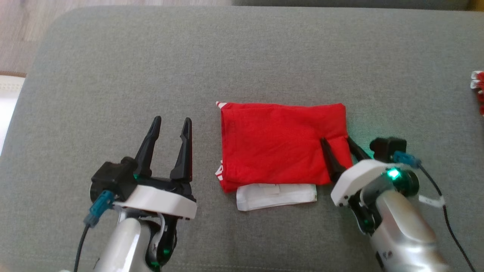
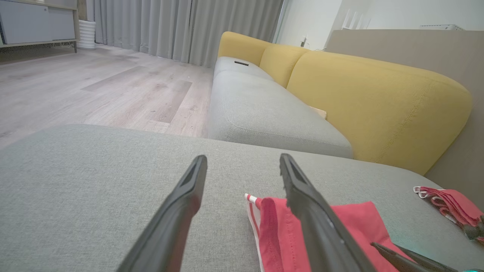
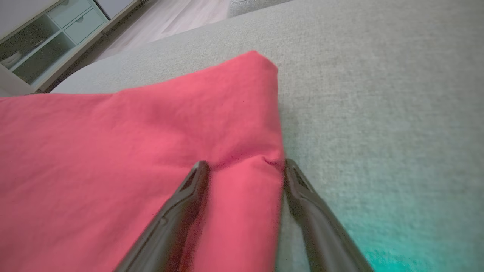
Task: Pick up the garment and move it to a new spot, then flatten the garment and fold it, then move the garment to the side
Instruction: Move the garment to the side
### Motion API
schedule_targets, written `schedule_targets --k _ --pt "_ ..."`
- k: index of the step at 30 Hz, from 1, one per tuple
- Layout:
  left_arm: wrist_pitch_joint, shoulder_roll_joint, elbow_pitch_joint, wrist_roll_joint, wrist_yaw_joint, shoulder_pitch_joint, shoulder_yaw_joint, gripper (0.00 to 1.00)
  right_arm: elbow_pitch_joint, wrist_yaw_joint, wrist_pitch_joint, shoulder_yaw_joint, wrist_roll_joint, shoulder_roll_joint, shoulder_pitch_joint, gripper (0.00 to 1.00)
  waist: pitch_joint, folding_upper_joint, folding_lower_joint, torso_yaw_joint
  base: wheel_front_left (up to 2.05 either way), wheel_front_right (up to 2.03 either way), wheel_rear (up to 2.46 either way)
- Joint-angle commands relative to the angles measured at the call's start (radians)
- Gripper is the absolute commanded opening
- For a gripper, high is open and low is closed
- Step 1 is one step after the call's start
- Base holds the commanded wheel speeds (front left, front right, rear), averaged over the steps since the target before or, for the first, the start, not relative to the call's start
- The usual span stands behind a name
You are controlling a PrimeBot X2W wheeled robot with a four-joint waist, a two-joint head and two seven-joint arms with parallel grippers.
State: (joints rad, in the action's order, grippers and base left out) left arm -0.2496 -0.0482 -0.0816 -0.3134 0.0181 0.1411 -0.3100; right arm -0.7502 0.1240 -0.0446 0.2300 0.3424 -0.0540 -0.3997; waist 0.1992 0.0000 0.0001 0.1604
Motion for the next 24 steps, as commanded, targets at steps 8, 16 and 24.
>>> schedule_targets --k 8,16,24 --pt "-0.012 -0.002 0.028 -0.003 0.01 0.039 0.06 1.0 -0.11 0.007 -0.048 0.081 -0.017 0.004 -0.073 0.0 -0.007 0.0 -0.0001 -0.018 0.0 0.0 0.0" --pt "-0.012 -0.002 0.046 -0.019 0.008 0.033 0.071 1.0 -0.103 0.007 -0.149 0.02 -0.263 -0.032 -0.149 0.0 -0.034 0.0 -0.0001 -0.089 0.0 0.0 0.0" --pt "-0.012 -0.002 0.077 -0.014 0.011 0.056 0.05 1.0 0.068 0.007 -0.134 0.025 -0.372 -0.19 -0.195 0.0 -0.027 0.0 -0.0001 -0.175 0.0 0.0 0.0"
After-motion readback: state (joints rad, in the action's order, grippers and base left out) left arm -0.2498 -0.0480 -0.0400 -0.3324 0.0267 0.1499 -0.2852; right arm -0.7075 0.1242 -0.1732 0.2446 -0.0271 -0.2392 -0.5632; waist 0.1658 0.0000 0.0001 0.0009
